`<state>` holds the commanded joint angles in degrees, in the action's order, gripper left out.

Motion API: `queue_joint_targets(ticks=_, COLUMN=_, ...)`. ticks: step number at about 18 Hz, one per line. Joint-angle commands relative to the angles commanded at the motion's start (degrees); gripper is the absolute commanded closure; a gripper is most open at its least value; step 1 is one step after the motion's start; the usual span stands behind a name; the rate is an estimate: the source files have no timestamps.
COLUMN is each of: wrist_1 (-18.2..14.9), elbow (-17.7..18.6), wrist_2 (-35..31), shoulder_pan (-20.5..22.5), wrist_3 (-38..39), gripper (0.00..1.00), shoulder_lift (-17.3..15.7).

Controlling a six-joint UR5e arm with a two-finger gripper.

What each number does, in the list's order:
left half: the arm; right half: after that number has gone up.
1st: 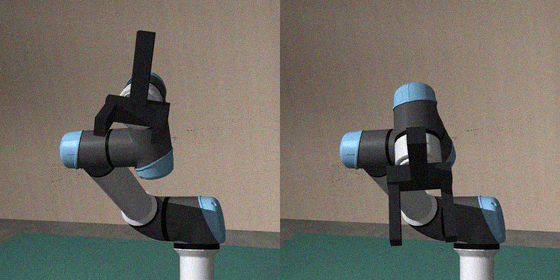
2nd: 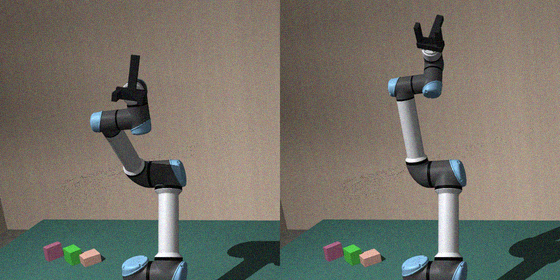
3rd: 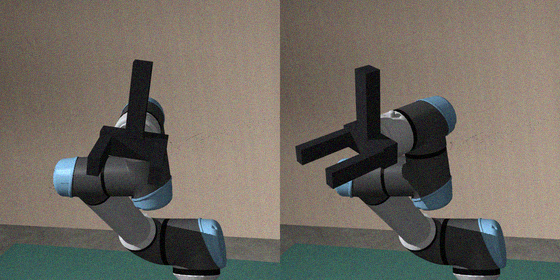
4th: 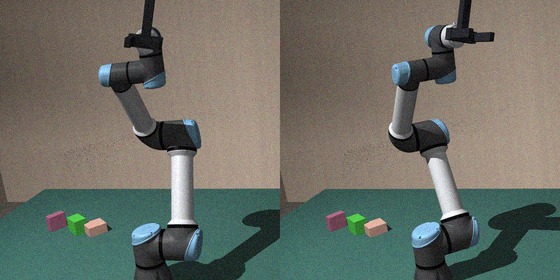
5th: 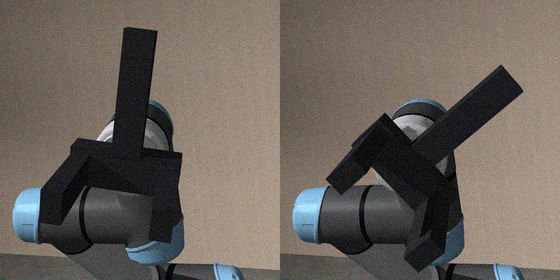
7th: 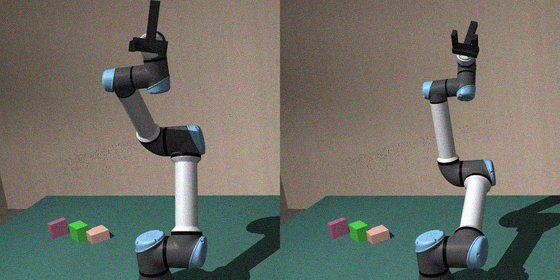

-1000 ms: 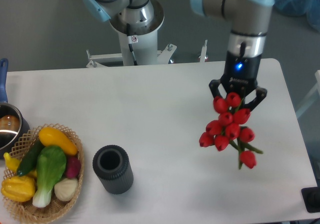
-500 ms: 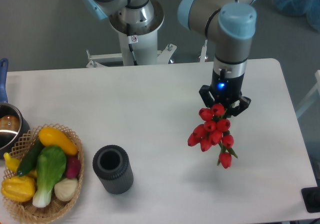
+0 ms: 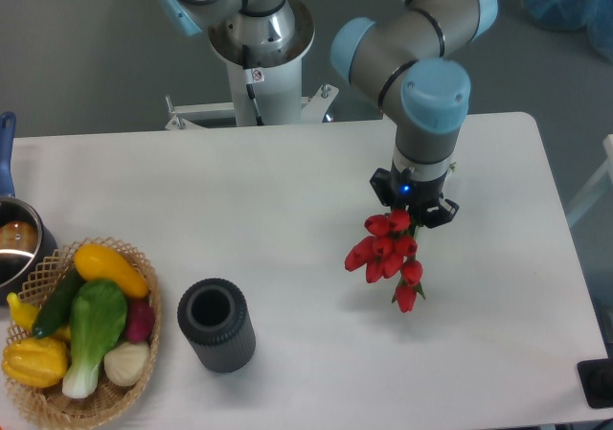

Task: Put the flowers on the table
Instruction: 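Lift the tulips and tilt them so the blooms hang downward, then lower the tulips onto the table beside the black cup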

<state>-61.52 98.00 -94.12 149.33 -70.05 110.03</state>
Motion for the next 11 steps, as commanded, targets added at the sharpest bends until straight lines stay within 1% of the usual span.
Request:
queue_joint_targets(ticks=3, wrist_1=0.09, elbow=1.05, wrist_2=-0.36, shoulder_pan=-0.62, wrist_3=0.09, gripper=0.67, shoulder_lift=0.80)
queue_joint_targets(ticks=10, wrist_1=0.18, elbow=0.97, wrist_2=-0.27, shoulder_pan=-1.06, wrist_3=0.70, gripper=0.67, shoulder_lift=1.94)
queue_joint_targets(ticks=11, wrist_1=0.35, elbow=0.88, wrist_2=-0.36, shoulder_pan=-1.67, wrist_3=0.79, gripper=0.67, shoulder_lift=2.29)
